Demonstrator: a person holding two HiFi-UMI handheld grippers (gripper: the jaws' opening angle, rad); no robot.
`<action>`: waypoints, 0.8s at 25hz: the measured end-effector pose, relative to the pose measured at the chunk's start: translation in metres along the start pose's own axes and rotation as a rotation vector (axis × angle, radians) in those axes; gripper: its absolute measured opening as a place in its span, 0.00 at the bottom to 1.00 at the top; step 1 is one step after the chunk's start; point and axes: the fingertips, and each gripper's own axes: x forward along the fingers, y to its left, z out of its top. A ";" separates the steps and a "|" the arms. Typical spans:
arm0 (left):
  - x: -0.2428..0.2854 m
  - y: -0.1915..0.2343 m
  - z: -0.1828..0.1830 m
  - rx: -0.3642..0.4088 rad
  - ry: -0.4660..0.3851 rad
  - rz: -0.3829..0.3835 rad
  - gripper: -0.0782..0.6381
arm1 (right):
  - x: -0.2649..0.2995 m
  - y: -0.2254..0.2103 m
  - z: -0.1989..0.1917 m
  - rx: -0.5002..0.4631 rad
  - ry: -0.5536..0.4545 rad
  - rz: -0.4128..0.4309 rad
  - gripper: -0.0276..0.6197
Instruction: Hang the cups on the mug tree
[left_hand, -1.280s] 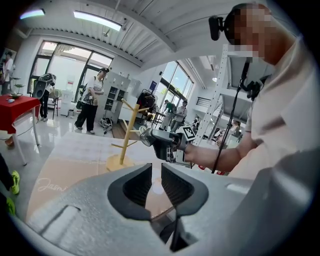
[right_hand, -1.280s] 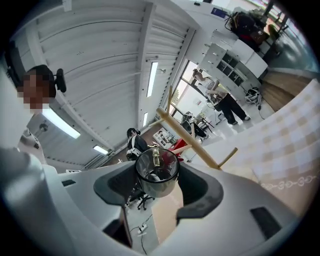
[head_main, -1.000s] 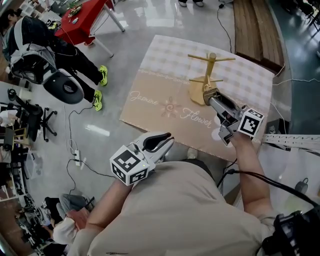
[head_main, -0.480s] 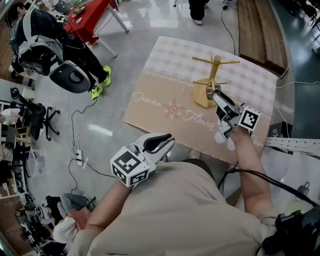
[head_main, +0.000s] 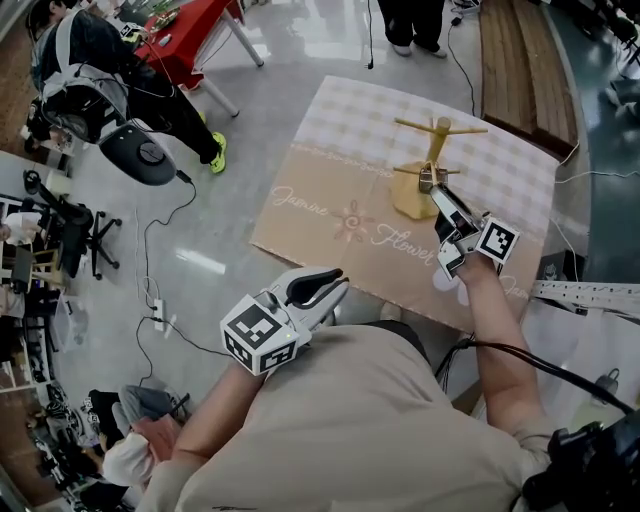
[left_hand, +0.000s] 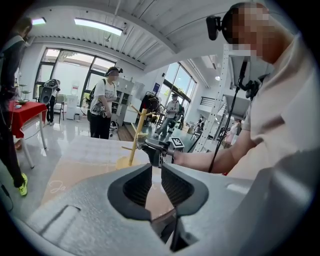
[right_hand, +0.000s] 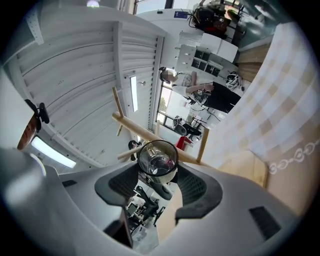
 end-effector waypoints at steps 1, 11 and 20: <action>-0.001 0.000 0.000 0.000 -0.001 -0.001 0.18 | -0.002 -0.002 0.001 0.003 -0.011 -0.006 0.43; -0.009 -0.002 -0.003 0.007 0.001 -0.043 0.18 | -0.021 0.003 -0.007 -0.023 -0.043 -0.063 0.41; -0.018 -0.010 -0.008 0.024 0.005 -0.180 0.18 | -0.076 0.026 -0.054 -0.119 0.011 -0.287 0.27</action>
